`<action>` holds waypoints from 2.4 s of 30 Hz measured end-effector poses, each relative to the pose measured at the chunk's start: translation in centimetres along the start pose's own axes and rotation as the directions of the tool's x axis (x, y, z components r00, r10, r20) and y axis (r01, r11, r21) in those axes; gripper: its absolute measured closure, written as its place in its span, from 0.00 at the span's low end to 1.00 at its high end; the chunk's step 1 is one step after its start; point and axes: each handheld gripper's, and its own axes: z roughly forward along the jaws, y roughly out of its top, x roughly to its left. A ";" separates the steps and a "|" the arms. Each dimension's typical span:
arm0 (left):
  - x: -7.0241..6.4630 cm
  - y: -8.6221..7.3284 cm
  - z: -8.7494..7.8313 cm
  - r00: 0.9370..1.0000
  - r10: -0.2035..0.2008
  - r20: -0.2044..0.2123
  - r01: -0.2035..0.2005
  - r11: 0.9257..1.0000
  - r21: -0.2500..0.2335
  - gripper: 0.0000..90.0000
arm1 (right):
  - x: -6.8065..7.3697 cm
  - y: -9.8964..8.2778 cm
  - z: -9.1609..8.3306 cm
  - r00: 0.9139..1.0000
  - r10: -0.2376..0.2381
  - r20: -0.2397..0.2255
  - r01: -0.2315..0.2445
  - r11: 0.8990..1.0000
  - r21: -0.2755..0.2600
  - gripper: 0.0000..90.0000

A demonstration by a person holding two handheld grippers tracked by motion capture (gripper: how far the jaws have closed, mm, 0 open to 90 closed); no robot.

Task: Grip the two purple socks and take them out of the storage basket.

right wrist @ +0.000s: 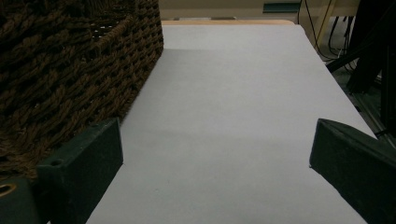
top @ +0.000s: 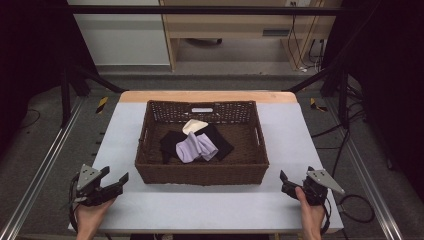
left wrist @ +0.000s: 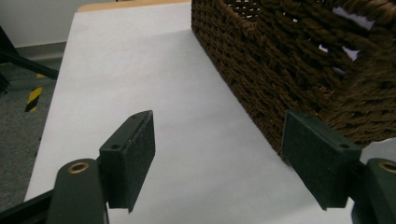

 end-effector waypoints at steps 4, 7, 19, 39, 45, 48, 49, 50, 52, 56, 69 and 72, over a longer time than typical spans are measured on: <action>-0.1 0.3 -0.2 1.000 0.001 0.003 -0.001 1.000 -0.002 0.29 | -0.5 -0.3 0.1 1.000 0.005 -0.019 -0.005 1.000 0.012 0.03; -0.3 0.6 -0.4 1.000 -0.004 0.010 0.004 1.000 -0.004 0.29 | -0.7 -0.5 0.2 1.000 0.009 -0.027 -0.008 1.000 0.027 0.03; -1.1 2.7 -1.9 0.999 0.006 0.052 -0.002 0.997 -0.077 0.29 | -1.3 -0.7 0.1 0.999 0.005 -0.035 -0.004 1.000 0.027 0.03; -2.4 5.8 -2.4 0.996 0.025 0.085 -0.014 0.992 -0.127 0.28 | -1.2 -0.7 0.2 1.000 0.015 -0.018 -0.014 1.000 0.020 0.04; -3.4 7.6 -2.0 0.993 0.042 0.106 -0.025 0.988 -0.153 0.28 | -1.1 -0.6 0.3 1.000 0.021 -0.020 -0.020 1.000 0.006 0.04; -4.1 8.6 -1.7 0.992 0.060 0.113 -0.041 0.987 -0.158 0.28 | -0.9 -0.6 0.5 1.000 0.008 -0.022 -0.008 1.000 0.015 0.04; -4.2 8.8 -1.6 0.991 0.066 0.114 -0.047 0.986 -0.159 0.28 | -0.8 -0.6 0.6 1.000 0.004 -0.021 -0.004 1.000 0.019 0.04; -4.7 9.4 -1.3 0.990 0.075 0.120 -0.055 0.986 -0.160 0.28 | -0.8 -0.6 0.6 1.000 0.007 -0.017 -0.007 1.000 0.023 0.04; -5.2 9.9 -1.0 0.988 0.079 0.130 -0.057 0.985 -0.162 0.28 | -0.8 -0.6 0.7 1.000 0.002 -0.016 -0.002 1.000 0.026 0.04; -5.9 10.5 -0.6 0.986 0.083 0.142 -0.059 0.984 -0.166 0.28 | -0.8 -0.6 0.7 1.000 0.001 -0.016 0.000 0.999 0.033 0.04; -8.4 13.5 1.8 0.981 0.095 0.169 -0.066 0.983 -0.173 0.29 | -0.8 -0.6 0.7 1.000 0.003 -0.016 -0.003 1.000 0.031 0.04; -9.0 14.2 2.8 0.980 0.102 0.168 -0.074 0.984 -0.164 0.29 | -0.8 -0.6 0.7 1.000 0.003 -0.016 -0.002 0.999 0.032 0.04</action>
